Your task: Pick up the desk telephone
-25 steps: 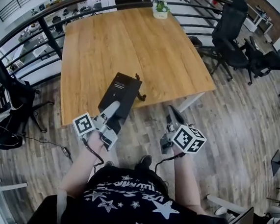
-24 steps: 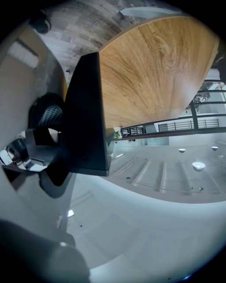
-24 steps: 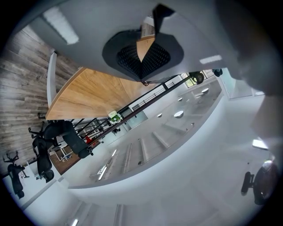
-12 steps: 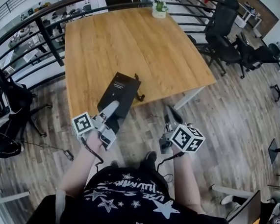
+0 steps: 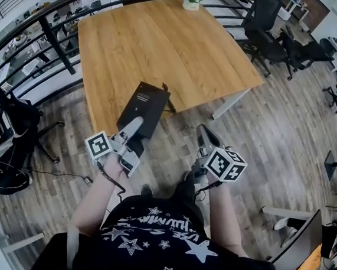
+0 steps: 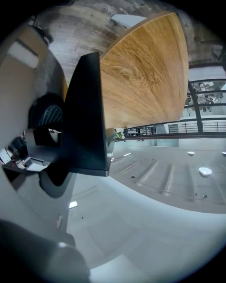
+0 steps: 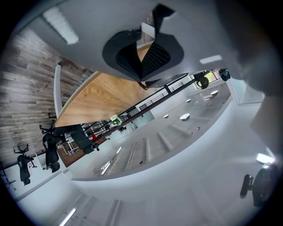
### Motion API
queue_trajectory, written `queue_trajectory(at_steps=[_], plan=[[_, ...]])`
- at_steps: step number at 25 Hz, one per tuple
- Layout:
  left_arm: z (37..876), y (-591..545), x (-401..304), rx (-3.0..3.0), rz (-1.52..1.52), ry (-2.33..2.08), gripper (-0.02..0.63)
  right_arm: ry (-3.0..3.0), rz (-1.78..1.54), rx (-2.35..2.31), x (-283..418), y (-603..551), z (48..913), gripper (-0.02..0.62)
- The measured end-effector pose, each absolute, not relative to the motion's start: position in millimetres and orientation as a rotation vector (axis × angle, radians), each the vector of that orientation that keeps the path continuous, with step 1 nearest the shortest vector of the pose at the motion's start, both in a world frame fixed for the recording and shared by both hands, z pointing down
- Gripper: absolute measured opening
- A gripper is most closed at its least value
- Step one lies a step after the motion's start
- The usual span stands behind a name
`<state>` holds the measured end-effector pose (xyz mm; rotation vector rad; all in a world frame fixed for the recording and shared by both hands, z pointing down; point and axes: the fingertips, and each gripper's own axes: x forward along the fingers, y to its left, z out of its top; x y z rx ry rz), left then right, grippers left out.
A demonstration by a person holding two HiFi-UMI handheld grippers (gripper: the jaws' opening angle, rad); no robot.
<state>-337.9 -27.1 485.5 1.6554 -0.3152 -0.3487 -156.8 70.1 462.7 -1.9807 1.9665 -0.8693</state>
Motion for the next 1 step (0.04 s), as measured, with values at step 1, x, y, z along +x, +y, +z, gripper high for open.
queue_trajectory(at_steps=[1], plan=[[485.3, -27.1, -341.5, 1.653, -0.351, -0.311, 0.206, 1.966, -0.870, -1.982, -161.0, 70.0, 462.7, 0.000]])
